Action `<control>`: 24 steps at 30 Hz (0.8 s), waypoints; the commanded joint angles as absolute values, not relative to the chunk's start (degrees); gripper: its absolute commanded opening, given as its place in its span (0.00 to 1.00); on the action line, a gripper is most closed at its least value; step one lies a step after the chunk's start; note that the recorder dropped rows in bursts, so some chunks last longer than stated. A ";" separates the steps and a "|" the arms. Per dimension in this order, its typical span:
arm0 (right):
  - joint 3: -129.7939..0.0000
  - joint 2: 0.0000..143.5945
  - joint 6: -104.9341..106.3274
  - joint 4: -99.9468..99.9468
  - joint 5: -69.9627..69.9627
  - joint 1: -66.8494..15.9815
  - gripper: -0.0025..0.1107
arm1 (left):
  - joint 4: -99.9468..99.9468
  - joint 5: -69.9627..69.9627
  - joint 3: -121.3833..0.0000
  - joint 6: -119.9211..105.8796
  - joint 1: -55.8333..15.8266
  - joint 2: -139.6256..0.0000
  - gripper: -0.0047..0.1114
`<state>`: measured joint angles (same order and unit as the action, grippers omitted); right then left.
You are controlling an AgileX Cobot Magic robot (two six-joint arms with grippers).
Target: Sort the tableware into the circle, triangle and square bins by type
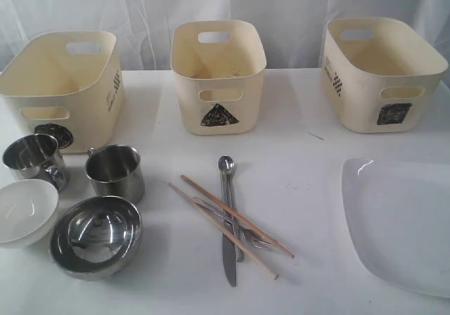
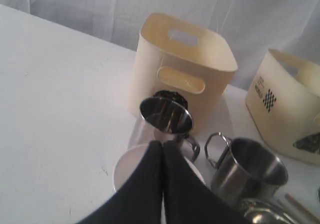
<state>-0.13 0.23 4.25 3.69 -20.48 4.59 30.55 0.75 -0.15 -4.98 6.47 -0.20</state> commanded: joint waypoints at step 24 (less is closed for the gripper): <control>0.00 0.00 4.23 4.05 -20.14 4.55 0.02 | 23.32 -24.50 -43.86 -16.81 6.21 -67.37 0.04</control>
